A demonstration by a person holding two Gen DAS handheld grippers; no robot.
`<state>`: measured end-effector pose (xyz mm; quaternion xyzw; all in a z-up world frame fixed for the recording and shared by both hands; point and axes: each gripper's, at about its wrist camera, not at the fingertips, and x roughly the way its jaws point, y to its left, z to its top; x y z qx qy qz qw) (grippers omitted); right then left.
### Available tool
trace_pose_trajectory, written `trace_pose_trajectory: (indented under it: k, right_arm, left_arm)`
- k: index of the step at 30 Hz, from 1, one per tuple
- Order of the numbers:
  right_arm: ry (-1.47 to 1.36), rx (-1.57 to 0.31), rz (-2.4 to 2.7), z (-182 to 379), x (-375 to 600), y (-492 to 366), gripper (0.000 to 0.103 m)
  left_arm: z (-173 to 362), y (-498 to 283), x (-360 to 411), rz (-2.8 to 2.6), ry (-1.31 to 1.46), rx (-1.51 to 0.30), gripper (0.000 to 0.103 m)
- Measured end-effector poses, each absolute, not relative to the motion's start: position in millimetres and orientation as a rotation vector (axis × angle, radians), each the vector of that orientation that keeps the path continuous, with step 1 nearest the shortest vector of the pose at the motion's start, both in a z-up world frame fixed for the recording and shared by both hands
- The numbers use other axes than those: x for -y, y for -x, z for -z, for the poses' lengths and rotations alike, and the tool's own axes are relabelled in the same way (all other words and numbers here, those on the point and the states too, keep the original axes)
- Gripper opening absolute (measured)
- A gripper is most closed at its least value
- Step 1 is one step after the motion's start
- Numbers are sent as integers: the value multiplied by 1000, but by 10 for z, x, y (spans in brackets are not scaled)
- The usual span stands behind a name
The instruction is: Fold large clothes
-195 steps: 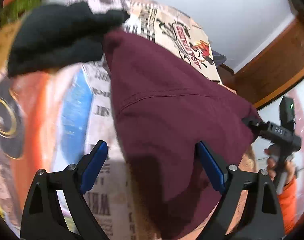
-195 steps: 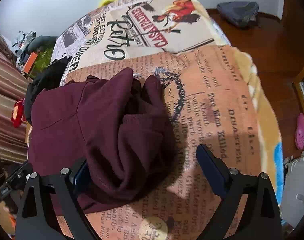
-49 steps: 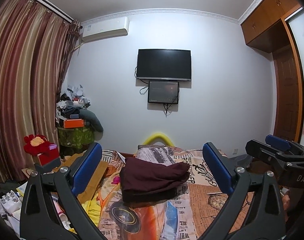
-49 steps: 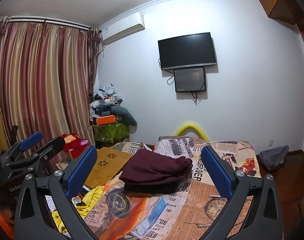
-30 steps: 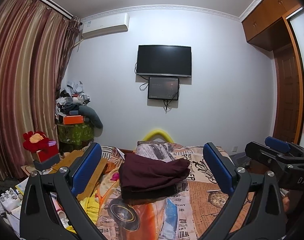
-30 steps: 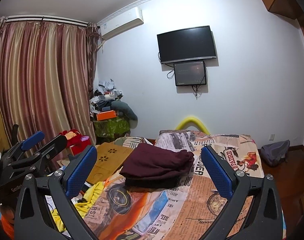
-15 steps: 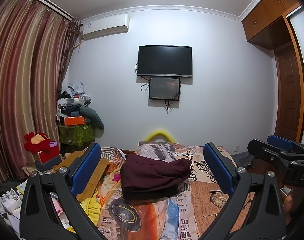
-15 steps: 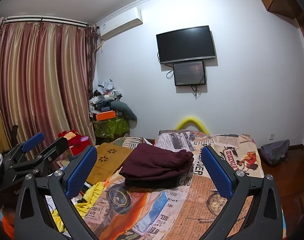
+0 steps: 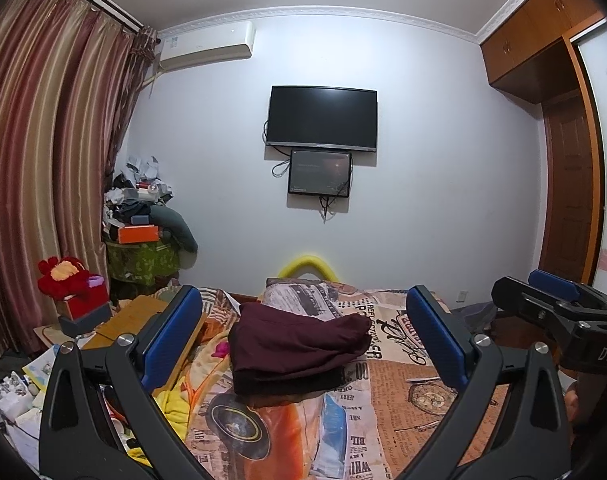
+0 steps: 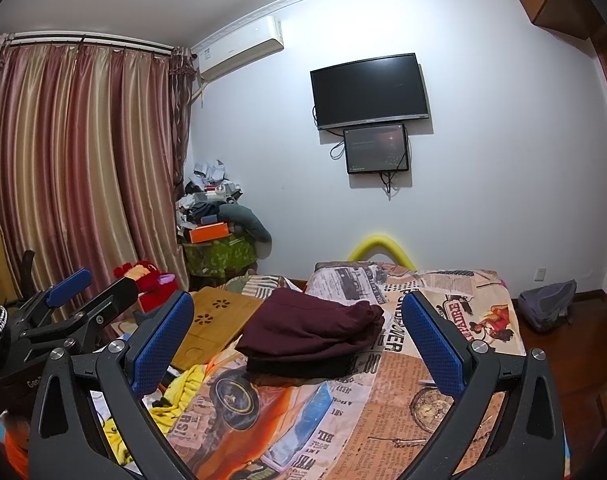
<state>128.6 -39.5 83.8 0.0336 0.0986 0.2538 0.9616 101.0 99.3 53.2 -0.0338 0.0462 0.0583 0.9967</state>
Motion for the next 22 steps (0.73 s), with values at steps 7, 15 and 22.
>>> trace_pose_trajectory:
  k: [7,15,22]
  right_arm:
    - [-65,-194,-505,-837,393,-1288,103]
    - [-65,-194,-498,-826,381,-1299,103]
    - [-71,-197,-496,-807,388,-1312,103]
  left_arm:
    - [-520,-1007,-1027,-120,78,-95,103]
    - [-495,-1025,-1020,-123,71,-96,103]
    - [-466,-1060,-1038,-121,74,-108,103]
